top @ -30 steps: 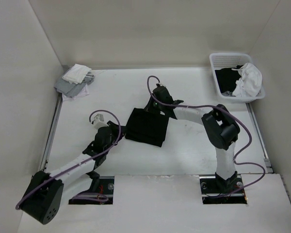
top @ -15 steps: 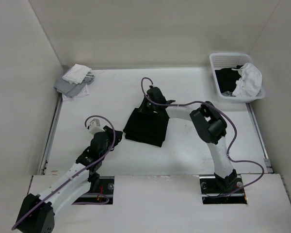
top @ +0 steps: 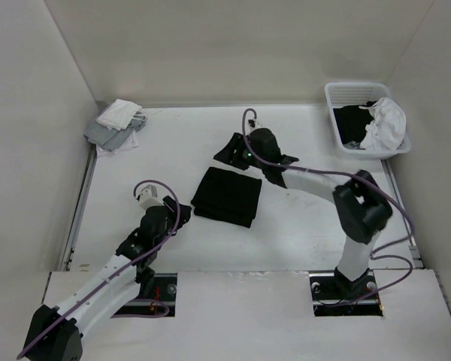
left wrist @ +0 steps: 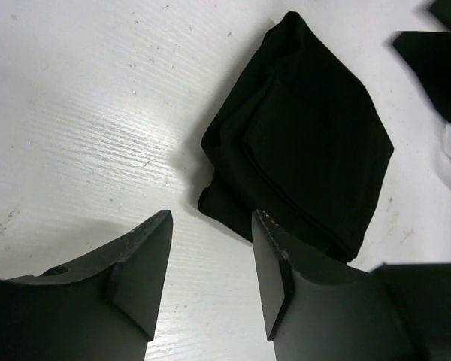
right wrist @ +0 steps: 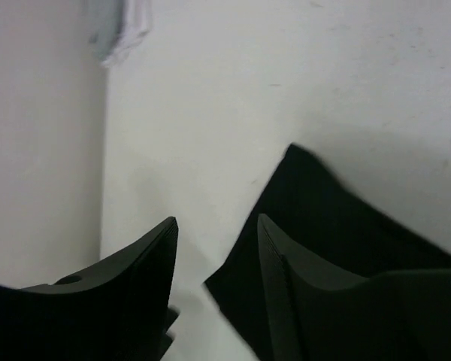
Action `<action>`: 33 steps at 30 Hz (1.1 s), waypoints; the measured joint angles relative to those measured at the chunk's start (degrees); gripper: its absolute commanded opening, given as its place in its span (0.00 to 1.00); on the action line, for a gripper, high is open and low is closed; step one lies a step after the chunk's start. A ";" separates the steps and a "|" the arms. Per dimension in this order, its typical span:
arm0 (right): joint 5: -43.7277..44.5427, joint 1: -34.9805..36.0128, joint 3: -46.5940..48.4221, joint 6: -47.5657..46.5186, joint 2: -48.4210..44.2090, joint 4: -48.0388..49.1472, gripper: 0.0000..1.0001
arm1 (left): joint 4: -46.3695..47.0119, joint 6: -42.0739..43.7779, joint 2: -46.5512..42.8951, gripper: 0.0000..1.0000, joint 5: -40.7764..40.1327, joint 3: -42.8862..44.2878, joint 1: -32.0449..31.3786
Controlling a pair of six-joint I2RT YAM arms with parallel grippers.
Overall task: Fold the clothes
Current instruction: Fold the tank top
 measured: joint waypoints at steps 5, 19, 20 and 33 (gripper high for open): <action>0.13 -1.66 -13.57 -1.97 -20.28 7.28 0.65 | -1.70 2.73 1.31 0.47 -0.02 2.58 -0.04; 14.01 -13.40 -50.31 -7.72 -49.05 13.42 0.73 | -3.39 8.13 5.95 0.50 -0.04 10.25 1.64; 15.39 -13.79 -52.11 -7.67 -49.70 14.21 0.73 | -3.69 8.33 5.88 0.50 -0.07 10.38 1.97; 18.82 -16.76 -55.80 -5.99 -50.34 17.99 0.75 | -8.59 8.76 4.63 0.50 -0.13 10.34 10.99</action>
